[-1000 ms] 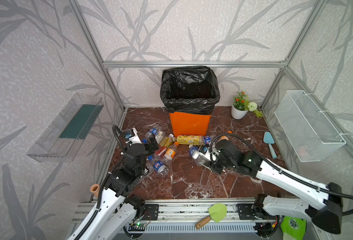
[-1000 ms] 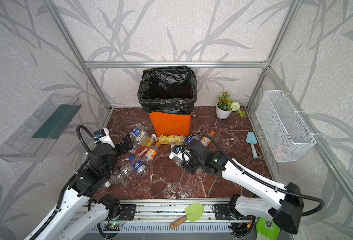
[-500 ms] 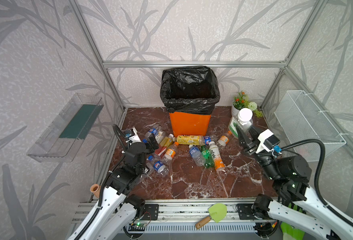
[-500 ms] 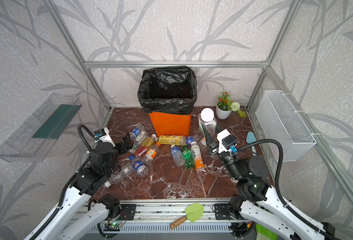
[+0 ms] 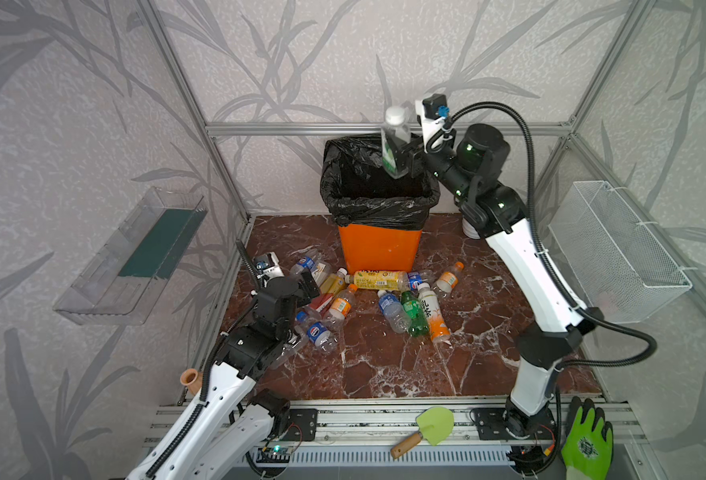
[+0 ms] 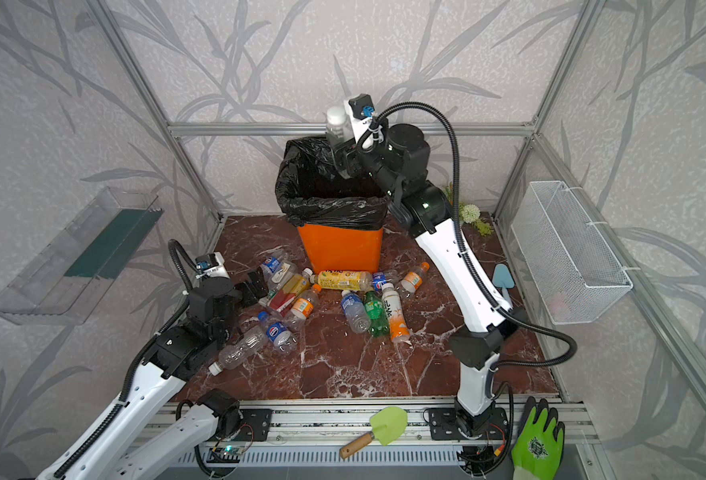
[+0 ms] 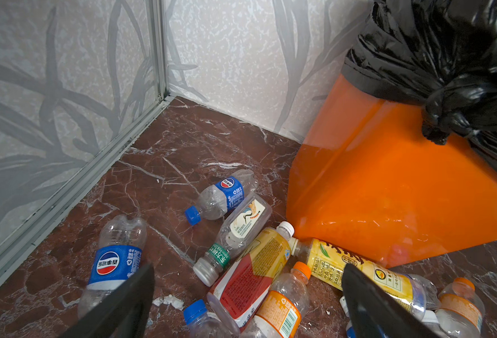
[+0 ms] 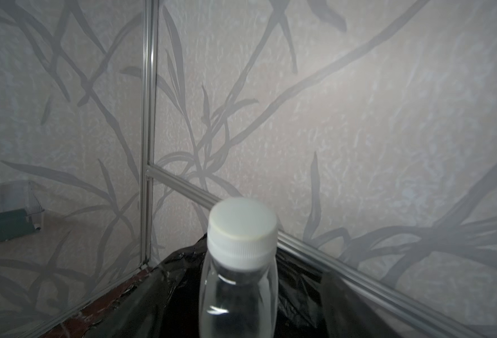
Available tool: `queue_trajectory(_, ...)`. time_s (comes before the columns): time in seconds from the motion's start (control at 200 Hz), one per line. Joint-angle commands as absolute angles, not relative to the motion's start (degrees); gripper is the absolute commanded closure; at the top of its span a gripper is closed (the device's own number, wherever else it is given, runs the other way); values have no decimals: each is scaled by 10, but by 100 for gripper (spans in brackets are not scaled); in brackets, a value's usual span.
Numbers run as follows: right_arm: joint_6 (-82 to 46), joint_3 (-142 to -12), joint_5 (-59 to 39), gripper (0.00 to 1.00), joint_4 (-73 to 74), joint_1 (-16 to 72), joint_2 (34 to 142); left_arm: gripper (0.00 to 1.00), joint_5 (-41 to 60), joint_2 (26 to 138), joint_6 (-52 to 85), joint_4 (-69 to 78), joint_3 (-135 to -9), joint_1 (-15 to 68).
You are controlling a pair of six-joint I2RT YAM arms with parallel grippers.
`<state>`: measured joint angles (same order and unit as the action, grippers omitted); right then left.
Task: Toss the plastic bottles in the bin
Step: 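Lift the clear bottle with the right gripper and release it into the bin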
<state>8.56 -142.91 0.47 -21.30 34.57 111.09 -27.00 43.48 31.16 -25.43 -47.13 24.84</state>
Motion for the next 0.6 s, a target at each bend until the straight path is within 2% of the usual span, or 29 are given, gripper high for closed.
queue_trajectory(0.0, 73, -1534, 45, 3, -370, 343, 1112, 1, -292, 441, 330, -306, -503, 240)
queue_trajectory(0.085, 83, -1502, 52, 2, -336, 342, 1079, 1, -299, 439, 332, -315, -505, 235)
queue_trajectory(0.155, 85, -1414, 51, 2, -280, 343, 1026, 1, -304, 437, 333, -320, -504, 230)
queue_trajectory(0.41, 43, -903, 40, 1, 40, 333, 776, 1, -288, 458, 347, -367, -501, 161)
queue_trajectory(0.595, -51, -660, 56, 1, 94, 277, 660, 1, -240, 510, 355, -376, -479, 54)
